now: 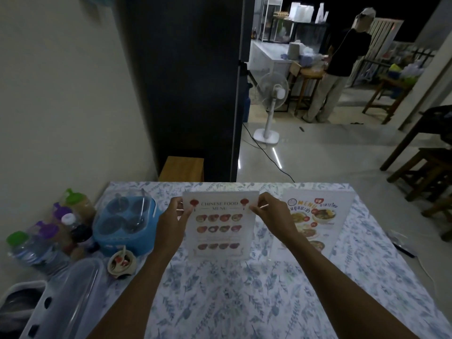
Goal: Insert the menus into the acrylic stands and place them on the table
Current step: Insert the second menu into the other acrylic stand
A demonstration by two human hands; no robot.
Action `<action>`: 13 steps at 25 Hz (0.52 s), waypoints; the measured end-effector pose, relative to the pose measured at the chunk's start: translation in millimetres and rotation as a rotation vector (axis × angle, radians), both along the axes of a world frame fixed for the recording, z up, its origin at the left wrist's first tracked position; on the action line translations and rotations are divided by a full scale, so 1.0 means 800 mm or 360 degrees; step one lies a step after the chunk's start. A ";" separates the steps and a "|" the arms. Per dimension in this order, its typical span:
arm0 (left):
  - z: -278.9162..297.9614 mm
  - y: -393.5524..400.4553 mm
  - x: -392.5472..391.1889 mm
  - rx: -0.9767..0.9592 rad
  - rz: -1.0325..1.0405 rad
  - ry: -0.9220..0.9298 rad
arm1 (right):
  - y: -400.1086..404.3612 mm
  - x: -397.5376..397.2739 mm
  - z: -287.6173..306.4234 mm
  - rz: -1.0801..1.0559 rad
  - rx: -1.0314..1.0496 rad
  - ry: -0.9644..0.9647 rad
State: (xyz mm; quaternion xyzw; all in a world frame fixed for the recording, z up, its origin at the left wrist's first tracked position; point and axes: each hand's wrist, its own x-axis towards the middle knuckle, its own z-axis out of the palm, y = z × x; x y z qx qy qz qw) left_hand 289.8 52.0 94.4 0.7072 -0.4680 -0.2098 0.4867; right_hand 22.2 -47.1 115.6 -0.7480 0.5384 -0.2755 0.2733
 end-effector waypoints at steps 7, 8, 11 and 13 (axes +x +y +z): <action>-0.023 -0.027 0.014 0.0105 -0.0069 -0.0027 | -0.016 0.016 -0.021 -0.0067 0.0133 -0.0041; -0.024 -0.028 0.013 0.0113 -0.0080 -0.0019 | -0.015 0.018 -0.025 -0.0074 0.0146 -0.0050; -0.025 -0.030 0.011 0.0109 -0.0090 0.0007 | -0.015 0.023 -0.035 -0.0080 0.0192 -0.0073; -0.026 -0.031 0.010 0.0125 -0.0087 -0.0034 | -0.015 0.027 -0.041 -0.0080 0.0223 -0.0073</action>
